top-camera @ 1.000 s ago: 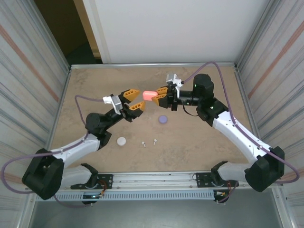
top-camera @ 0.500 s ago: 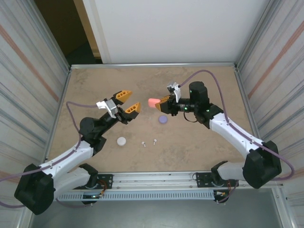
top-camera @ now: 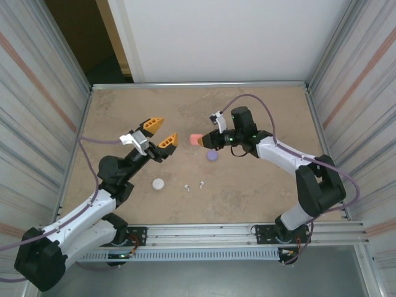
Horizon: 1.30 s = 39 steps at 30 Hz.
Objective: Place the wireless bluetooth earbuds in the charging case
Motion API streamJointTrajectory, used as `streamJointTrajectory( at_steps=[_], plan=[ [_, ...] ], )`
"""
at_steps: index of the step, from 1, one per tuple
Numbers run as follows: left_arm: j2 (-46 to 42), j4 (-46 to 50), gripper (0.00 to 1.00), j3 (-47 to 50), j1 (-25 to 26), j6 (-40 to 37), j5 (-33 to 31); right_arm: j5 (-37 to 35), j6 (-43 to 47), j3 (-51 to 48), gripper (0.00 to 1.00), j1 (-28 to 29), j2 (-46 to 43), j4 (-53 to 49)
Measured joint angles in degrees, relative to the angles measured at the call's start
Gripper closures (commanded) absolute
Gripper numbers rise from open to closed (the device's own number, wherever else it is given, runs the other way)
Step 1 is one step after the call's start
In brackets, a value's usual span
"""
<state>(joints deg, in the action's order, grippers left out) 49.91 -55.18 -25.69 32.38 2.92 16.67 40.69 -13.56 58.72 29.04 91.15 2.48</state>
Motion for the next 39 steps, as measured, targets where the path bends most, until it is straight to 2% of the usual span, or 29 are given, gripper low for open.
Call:
streamJointTrajectory(
  at_steps=[17,39],
  plan=[
    [-1.1,1.4,0.32,0.0,0.0,-0.6,-0.9,0.0,-1.0,7.8,0.84,1.6,12.0,-1.8],
    [-1.1,1.4,0.31,0.2,0.0,-0.8,-1.4,-0.4,-1.0,11.1,0.83,1.8,20.8,-4.6]
  ],
)
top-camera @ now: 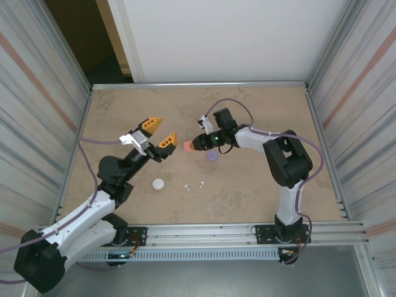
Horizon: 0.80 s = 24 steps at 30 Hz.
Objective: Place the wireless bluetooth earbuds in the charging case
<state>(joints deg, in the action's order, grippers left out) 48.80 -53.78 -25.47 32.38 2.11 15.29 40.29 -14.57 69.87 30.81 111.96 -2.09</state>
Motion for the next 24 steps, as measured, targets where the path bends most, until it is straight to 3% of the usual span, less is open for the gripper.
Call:
streamJointTrajectory(
  at_steps=[24],
  plan=[
    [2.1,-0.1,0.31,0.0,0.0,0.0,0.0,0.1,0.0,2.7,0.8,-0.1,6.4,-2.9]
  ],
)
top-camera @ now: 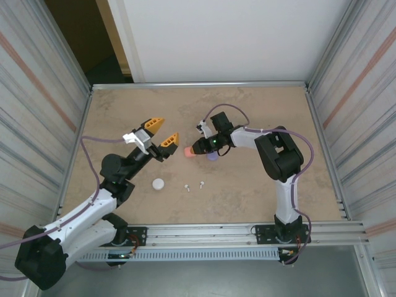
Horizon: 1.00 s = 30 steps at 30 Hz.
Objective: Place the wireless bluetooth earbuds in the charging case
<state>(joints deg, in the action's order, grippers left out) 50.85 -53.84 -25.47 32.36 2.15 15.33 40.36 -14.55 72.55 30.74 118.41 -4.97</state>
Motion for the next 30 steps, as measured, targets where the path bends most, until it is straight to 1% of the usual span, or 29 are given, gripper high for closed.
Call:
streamJointTrajectory(
  at_steps=[4,9,21,25,30],
  plan=[
    [0.0,0.0,0.31,0.0,0.0,0.0,0.0,-0.1,0.0,0.3,0.75,0.0,0.1,-0.3],
    [0.0,0.0,0.31,0.0,0.0,0.0,0.0,-0.7,0.0,0.4,0.66,-0.2,0.1,-0.5],
    [0.0,0.0,0.31,0.0,0.0,0.0,0.0,-4.2,0.0,0.4,0.54,-2.3,-0.5,-1.8],
    [0.0,0.0,0.31,0.0,0.0,0.0,0.0,-5.7,0.0,-0.6,0.5,-2.4,-3.6,-2.1],
    [0.0,0.0,0.3,0.0,0.0,0.0,0.0,-8.0,0.0,-3.7,0.47,-2.3,-10.4,-2.0]
  ],
)
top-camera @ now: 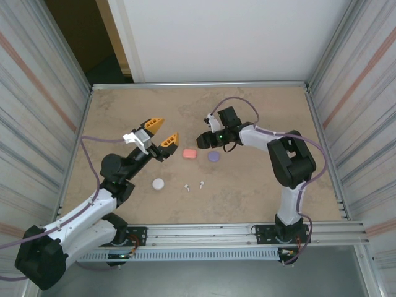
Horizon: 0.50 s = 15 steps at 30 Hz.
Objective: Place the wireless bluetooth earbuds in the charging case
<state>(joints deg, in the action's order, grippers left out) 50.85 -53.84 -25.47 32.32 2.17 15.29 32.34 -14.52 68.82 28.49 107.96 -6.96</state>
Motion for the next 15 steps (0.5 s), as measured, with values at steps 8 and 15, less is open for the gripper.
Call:
streamJointTrajectory(
  at_steps=[8,15],
  plan=[
    [0.0,0.1,0.29,0.0,-0.1,0.2,-0.5,-4.9,0.6,-9.7,0.32,2.0,-14.1,4.0],
    [-0.1,1.1,0.28,0.0,-0.4,0.9,-2.1,-7.9,4.1,-16.2,0.22,6.3,-23.2,8.5]
  ],
)
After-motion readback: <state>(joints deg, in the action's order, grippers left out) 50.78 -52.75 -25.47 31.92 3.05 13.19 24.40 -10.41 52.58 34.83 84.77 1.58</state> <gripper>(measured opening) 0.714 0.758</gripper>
